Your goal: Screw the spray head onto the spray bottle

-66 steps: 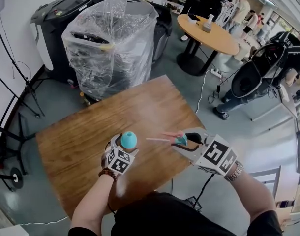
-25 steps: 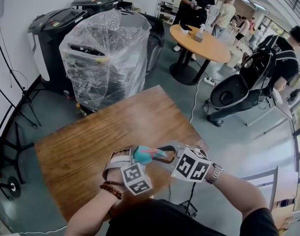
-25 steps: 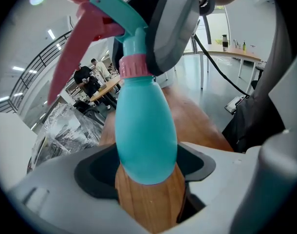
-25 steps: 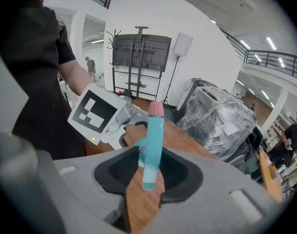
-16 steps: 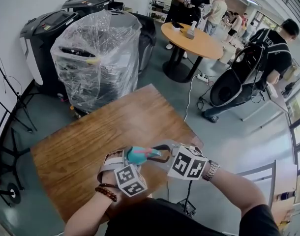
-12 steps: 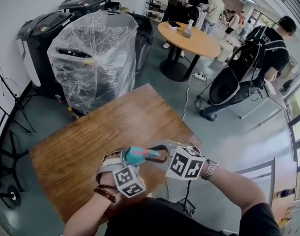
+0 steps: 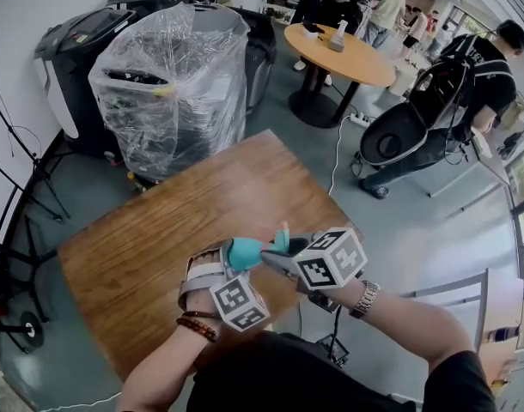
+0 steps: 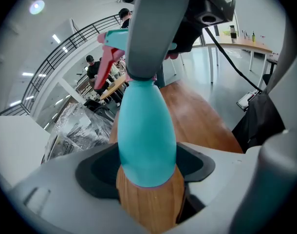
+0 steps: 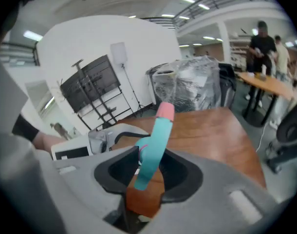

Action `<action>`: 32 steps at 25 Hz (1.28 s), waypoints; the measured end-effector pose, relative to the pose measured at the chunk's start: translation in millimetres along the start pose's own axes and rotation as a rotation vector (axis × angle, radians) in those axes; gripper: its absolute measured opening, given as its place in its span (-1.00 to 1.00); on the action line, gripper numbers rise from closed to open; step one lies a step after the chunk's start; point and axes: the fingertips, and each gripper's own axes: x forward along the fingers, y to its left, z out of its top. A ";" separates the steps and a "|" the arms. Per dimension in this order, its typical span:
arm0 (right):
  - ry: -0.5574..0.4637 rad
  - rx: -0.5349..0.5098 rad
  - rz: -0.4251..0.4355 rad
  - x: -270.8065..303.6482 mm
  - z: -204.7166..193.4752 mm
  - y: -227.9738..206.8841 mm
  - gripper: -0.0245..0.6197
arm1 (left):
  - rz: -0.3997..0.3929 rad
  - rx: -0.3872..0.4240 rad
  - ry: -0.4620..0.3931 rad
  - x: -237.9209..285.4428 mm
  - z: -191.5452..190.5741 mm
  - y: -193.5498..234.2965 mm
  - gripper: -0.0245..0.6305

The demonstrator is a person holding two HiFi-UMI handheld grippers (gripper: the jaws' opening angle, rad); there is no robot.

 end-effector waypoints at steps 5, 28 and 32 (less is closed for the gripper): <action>-0.031 0.157 0.025 1.5 0.6 0.1 -0.54 | 0.016 0.012 0.028 -0.4 -4.7 0.2 0.24; 0.018 -0.194 0.048 -19.6 -8.7 18.3 -0.27 | -0.018 -0.136 -0.143 -2.3 6.2 -4.7 0.24; 0.036 -0.462 0.019 -21.7 -8.2 33.7 -0.28 | -0.009 -0.159 -0.186 -5.3 10.1 -0.8 0.24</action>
